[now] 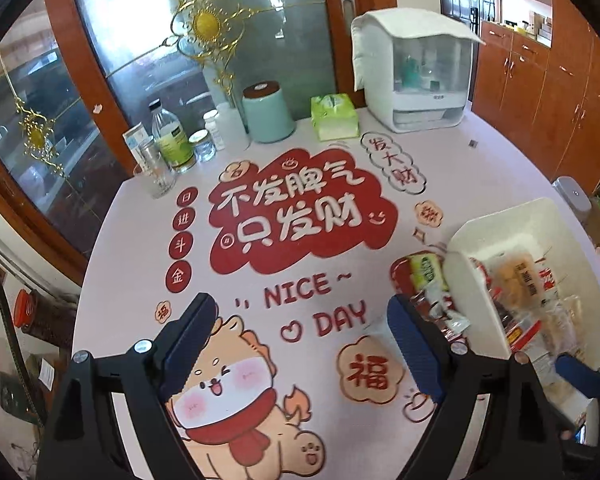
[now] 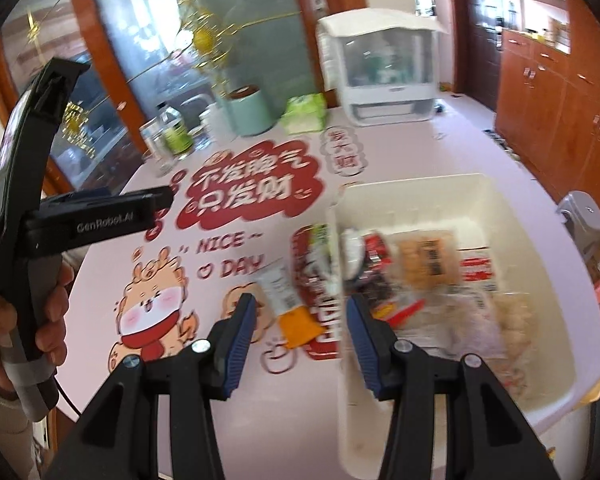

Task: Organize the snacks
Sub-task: 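Grasp the white-and-orange barcode bar with the right tool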

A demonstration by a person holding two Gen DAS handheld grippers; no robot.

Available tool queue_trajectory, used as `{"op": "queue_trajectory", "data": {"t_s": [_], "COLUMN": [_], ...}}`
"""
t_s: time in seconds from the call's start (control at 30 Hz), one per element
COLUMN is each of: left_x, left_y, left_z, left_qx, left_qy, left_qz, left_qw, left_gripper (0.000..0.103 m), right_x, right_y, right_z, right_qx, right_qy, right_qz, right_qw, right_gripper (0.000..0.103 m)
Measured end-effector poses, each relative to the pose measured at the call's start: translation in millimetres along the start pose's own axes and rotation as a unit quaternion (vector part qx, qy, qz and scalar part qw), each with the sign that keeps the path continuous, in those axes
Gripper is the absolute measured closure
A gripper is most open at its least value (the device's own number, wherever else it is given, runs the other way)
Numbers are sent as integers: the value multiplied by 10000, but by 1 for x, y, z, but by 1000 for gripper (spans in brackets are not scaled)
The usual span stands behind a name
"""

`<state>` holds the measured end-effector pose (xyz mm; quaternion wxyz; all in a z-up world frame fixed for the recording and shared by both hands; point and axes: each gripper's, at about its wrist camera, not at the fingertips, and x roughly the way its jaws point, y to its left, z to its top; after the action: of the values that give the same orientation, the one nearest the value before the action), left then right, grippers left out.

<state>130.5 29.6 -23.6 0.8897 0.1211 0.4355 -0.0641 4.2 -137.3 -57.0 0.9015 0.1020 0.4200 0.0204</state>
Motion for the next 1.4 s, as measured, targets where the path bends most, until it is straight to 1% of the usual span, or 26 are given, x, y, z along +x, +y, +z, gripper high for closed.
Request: {"op": "queue_trajectory", "data": {"t_s": [0.07,0.13,0.2,0.27,0.37,0.43,0.47,0.57,0.63,0.7,0.8,0.83,0.87,0.93,0.97,1.0,1.03,1.07,1.13,1.23,1.27,1.3,1.4], "left_x": [8,17,29,42,66,82,89,110,122,133,150,154,159,163,165,167,168,169,172,178,181,184,191], "left_y": [5,6,5,1,-6,-11,-13,-22,-31,-40,-54,-58,-65,-74,-79,-85,-89,-94,-102,-113,-118,-121,-127], "left_z": [-2,-1,2,7,17,23,26,33,36,38,40,41,41,40,39,38,37,35,31,24,22,19,15], "left_qx": [110,335,636,974,1461,1634,1681,1848,1987,2120,2246,2274,2340,2459,2525,2590,2631,2675,2715,2666,2596,2522,2161], "left_qy": [56,85,101,164,276,314,351,490,541,591,759,816,895,932,936,944,962,1001,1062,1262,1366,1419,1554], "left_qz": [-38,-112,-250,-427,-739,-856,-906,-1207,-1286,-1350,-1476,-1495,-1556,-1625,-1639,-1673,-1711,-1773,-1909,-2122,-2190,-2212,-2259], "left_qw": [9999,9993,9976,9942,9861,9823,9810,9741,9701,9661,9602,9588,9555,9510,9490,9466,9446,9418,9373,9317,9306,9313,9371], "left_gripper": [16,16,16,16,16,16,16,16,16,16,16,16,16,16,16,16,16,16,16,16,16,16,16], "right_x": [13,34,53,74,107,126,138,158,170,174,183,186,191,200,201,200,198,196,189,179,173,168,154], "right_y": [11,24,32,39,45,47,49,49,48,52,57,59,61,59,59,60,63,66,69,66,63,61,56], "right_z": [-1,-3,-5,-9,-17,-22,-25,-28,-27,-23,-19,-18,-17,-19,-22,-24,-27,-29,-35,-43,-46,-49,-57], "right_qx": [-80,-166,-231,-289,-285,-278,-316,-392,-407,-557,-748,-823,-912,-864,-857,-920,-1027,-1112,-1189,-997,-919,-890,-854], "right_qy": [142,328,434,519,642,699,724,771,835,698,732,759,831,1083,1070,1066,1038,1013,1046,1054,1063,1045,1016], "right_qz": [71,148,126,7,-201,-309,-437,-687,-802,-906,-895,-905,-906,-733,-634,-587,-582,-514,-369,-212,-170,-150,-95], "right_qw": [9998,9992,9987,9982,9973,9967,9959,9939,9924,9919,9905,9896,9882,9876,9885,9883,9876,9873,9867,9892,9899,9904,9911], "right_gripper": [55,55,55,55,55,55,55,55,54,49,42,41,41,41,41,43,47,58,62,66,70,70,70]}}
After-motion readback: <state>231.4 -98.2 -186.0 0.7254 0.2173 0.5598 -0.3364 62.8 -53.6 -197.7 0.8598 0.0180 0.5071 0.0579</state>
